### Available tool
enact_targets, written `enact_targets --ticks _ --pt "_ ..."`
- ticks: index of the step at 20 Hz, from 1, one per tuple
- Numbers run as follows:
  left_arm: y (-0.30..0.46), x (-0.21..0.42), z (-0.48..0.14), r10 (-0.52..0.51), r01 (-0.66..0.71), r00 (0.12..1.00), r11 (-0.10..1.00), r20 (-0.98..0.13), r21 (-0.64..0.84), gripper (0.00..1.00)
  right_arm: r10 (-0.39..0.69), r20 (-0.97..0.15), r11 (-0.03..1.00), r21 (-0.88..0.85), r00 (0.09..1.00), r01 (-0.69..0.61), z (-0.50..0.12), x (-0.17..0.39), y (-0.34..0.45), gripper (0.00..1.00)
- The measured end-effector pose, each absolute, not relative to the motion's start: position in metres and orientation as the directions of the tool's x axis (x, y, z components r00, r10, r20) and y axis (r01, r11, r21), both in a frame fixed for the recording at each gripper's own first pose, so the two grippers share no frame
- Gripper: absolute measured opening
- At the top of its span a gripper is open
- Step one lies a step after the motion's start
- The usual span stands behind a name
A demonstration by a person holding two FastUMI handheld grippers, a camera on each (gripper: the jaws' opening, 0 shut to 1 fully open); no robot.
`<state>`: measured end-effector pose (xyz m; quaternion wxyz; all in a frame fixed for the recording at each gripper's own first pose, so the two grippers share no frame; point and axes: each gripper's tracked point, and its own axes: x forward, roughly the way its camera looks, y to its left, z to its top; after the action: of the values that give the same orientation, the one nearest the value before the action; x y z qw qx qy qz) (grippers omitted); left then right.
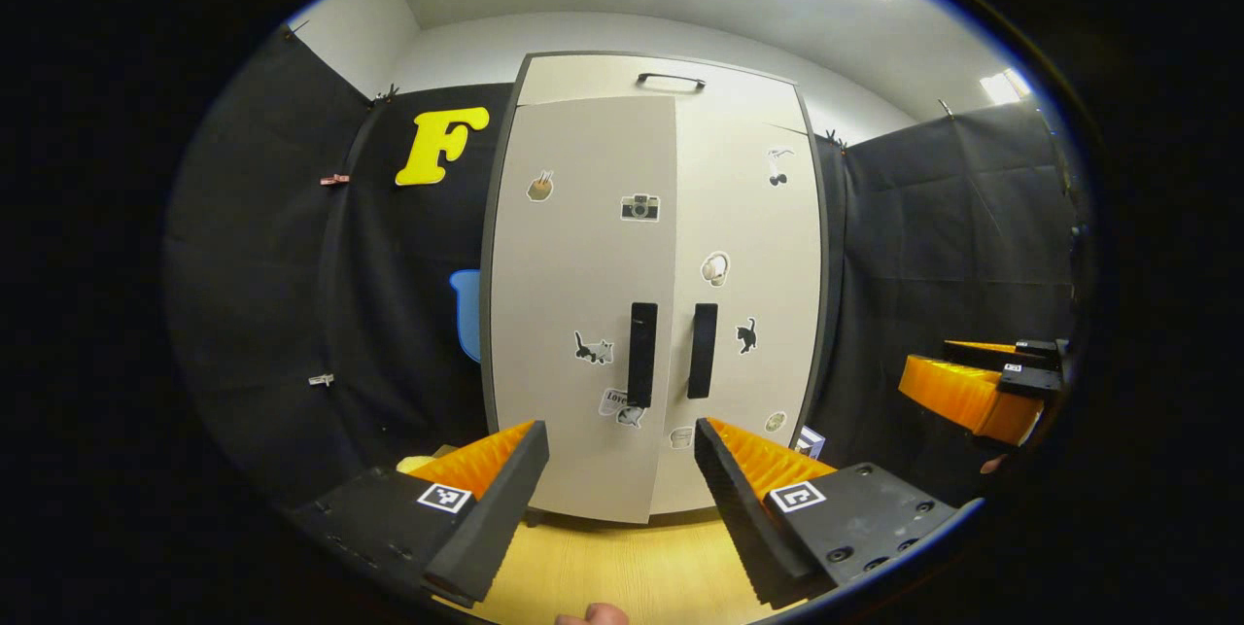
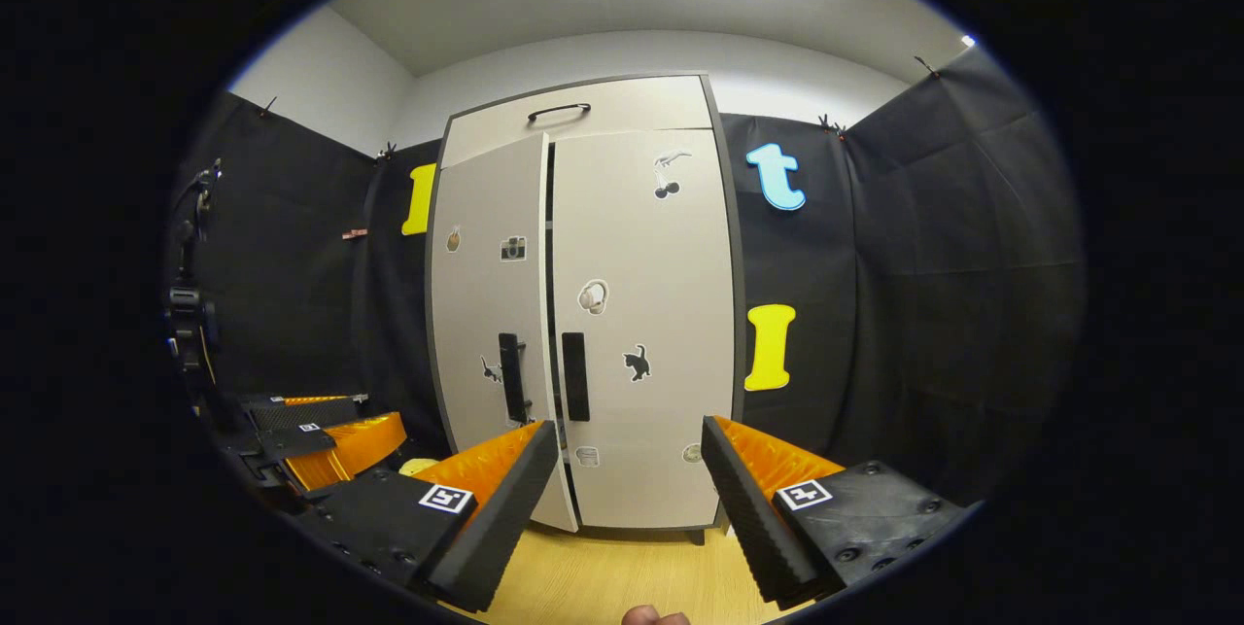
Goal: Grab one shoe with the right hand and put it into the shoe cabinet, grab the other shoe with the left hand and put it into the shoe cabinet; then close the right door with the right hand and the left door with the left hand.
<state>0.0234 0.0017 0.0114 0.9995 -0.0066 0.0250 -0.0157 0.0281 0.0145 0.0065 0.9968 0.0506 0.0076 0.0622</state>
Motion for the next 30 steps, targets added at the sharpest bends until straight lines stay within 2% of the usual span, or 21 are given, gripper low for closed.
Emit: enact_targets --ticks 10,30 --pt "0.012 0.017 0.013 0.023 -0.023 0.999 1.000 -0.033 0.010 0.95 0.089 -0.032 0.992 0.093 0.995 -0.086 -0.001 0.025 0.011 0.97" --pt "0.005 0.025 0.008 0.012 -0.012 0.999 1.000 -0.047 0.013 0.95 0.071 -0.052 0.993 0.096 0.996 -0.065 -0.007 0.031 0.001 0.97"
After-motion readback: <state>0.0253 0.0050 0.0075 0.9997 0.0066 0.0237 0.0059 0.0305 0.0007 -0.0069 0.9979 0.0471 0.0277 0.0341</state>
